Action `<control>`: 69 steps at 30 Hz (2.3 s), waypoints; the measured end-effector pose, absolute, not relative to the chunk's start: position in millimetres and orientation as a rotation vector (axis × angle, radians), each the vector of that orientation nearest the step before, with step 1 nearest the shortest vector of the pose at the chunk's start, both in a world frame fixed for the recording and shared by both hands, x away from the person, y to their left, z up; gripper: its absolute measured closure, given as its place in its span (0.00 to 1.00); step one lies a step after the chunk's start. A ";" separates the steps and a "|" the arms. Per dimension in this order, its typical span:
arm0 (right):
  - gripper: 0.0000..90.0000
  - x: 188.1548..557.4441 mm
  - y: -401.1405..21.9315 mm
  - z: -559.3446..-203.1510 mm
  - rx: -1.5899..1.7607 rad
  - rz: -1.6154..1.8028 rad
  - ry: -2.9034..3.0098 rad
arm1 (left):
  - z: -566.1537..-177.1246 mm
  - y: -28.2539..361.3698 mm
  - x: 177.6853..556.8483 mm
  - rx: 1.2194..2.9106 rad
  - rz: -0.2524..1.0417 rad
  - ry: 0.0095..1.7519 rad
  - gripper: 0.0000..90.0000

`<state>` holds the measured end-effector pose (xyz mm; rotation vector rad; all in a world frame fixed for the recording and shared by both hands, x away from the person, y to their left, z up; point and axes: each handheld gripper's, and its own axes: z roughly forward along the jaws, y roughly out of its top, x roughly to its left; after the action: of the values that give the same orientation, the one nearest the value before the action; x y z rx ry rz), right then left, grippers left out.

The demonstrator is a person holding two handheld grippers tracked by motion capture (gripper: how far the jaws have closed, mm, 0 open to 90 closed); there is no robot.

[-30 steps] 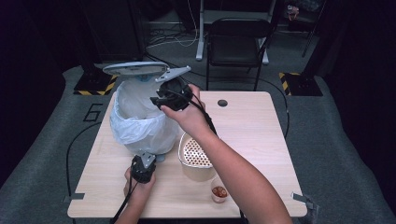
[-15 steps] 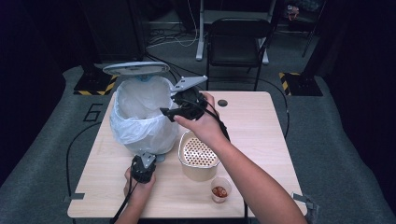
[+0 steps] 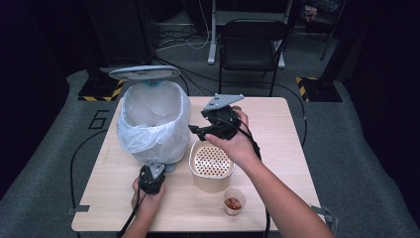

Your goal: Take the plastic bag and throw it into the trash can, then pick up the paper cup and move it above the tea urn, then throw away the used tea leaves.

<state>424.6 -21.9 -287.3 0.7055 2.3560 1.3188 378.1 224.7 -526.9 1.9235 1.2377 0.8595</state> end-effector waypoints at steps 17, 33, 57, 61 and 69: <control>0.36 405.4 -53.5 -324.7 0.751 1.290 2.337 | -527.4 224.3 377.7 1.922 0.853 1.241 1.00; 0.34 390.0 -85.4 -359.8 0.836 1.319 2.321 | -526.9 224.6 377.5 1.930 0.847 1.240 1.00; 0.19 349.6 -125.9 -408.4 0.897 1.365 2.306 | -527.4 223.9 377.5 1.928 0.858 1.240 1.00; 0.17 340.5 -125.8 -409.9 0.872 1.365 2.331 | -527.3 223.8 377.4 1.930 0.858 1.239 1.00; 0.16 328.4 -122.5 -424.9 0.840 1.343 2.396 | -527.3 223.9 377.4 1.929 0.857 1.240 1.00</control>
<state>328.4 -122.5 -424.9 0.8396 2.3965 1.3434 377.4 223.9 -527.3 1.9289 1.2401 0.8570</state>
